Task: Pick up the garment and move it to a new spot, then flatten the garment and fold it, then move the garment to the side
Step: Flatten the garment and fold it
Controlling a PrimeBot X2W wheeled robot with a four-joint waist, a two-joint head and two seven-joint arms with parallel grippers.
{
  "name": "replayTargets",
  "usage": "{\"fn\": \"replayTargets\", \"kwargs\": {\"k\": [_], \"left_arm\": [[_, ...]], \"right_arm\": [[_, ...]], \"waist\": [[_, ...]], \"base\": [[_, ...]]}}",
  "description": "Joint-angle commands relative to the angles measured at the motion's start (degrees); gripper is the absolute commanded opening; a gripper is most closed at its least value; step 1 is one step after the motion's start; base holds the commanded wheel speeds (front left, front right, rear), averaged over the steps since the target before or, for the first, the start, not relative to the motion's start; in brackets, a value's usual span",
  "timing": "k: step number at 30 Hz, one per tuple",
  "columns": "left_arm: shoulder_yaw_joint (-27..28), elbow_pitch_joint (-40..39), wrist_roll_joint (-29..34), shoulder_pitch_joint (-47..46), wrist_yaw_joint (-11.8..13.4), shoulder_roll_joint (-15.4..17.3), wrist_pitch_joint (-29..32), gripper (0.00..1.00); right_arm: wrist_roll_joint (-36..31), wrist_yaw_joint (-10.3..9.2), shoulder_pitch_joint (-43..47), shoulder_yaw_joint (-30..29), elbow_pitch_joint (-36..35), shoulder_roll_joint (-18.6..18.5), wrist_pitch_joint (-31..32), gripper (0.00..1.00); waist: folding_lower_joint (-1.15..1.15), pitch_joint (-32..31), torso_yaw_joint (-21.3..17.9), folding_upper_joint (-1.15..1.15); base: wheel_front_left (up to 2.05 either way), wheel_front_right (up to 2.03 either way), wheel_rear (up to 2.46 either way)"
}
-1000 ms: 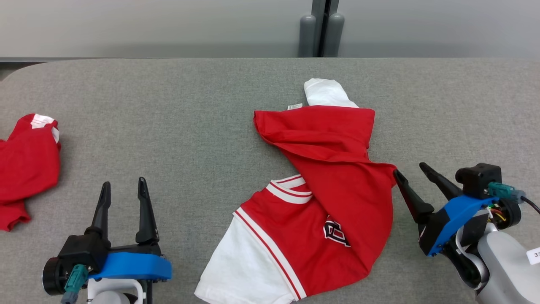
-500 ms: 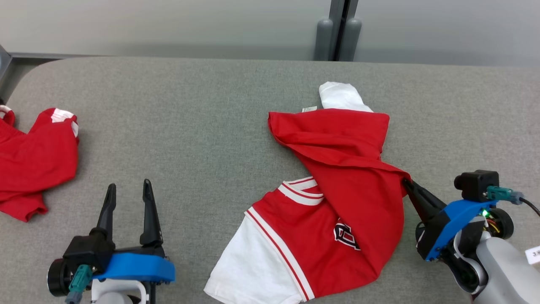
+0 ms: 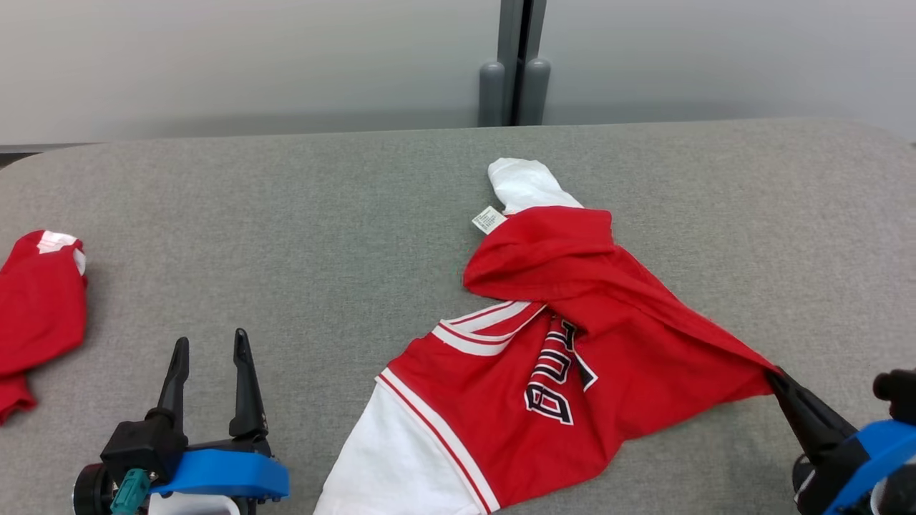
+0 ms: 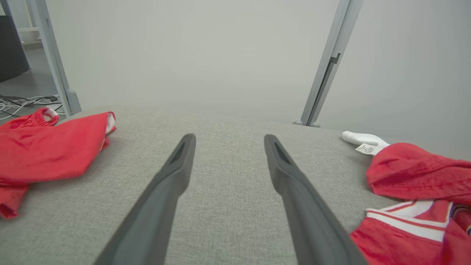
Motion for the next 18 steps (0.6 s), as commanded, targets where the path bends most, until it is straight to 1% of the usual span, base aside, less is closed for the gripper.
{"fn": "replayTargets", "kwargs": {"k": [1,7,10,13,14,15,16,18], "left_arm": [[0.17,0.07,0.52,-0.31,-0.39,-0.04,-0.13,1.00],[1.14,-0.02,0.80,-0.74,-0.69,-0.06,-0.13,1.00],[0.16,-0.60,0.75,-0.46,-0.04,-0.04,-0.13,1.00],[-0.22,-0.86,0.81,-0.71,0.02,-0.04,-0.13,1.00],[-0.32,-0.84,0.86,-0.88,0.02,-0.04,-0.13,1.00],[-0.39,-0.84,0.88,-1.05,0.04,-0.05,-0.13,1.00],[-0.41,-0.83,0.89,-1.17,0.07,-0.04,-0.13,1.00],[-0.26,-0.91,0.96,-1.19,0.20,-0.03,-0.13,1.00]], "right_arm": [[-0.50,0.01,2.80,-2.05,-2.79,0.61,1.96,0.00],[-0.68,0.01,13.01,-11.40,-14.35,4.28,13.18,0.00],[-1.52,0.01,16.62,-14.09,-17.01,5.53,18.64,0.00],[-2.82,0.01,17.74,-15.68,-18.40,7.00,21.51,0.00],[-3.93,0.01,17.80,-15.98,-18.62,7.21,21.98,0.07],[-5.16,0.01,17.69,-16.17,-19.01,7.25,21.85,0.73],[-6.04,0.01,17.34,-16.57,-19.18,7.66,21.51,1.00],[-7.72,0.02,16.31,-16.69,-20.03,8.30,20.78,1.00]], "waist": [[0.00,-0.05,-0.61,0.00],[0.00,0.42,-2.40,0.00],[0.00,0.71,-2.76,0.00],[0.00,1.08,-2.90,0.00],[0.00,1.15,-2.82,0.00],[0.00,1.20,-2.74,0.00],[0.00,1.22,-2.64,0.00],[0.00,1.22,-2.46,0.00]], "base": [[0.00,0.00,0.00],[0.00,0.00,0.00],[0.00,0.00,0.00],[0.00,0.00,0.00],[0.00,0.00,0.00],[0.00,0.00,0.00],[0.00,0.00,0.00],[0.00,0.00,0.00]]}}
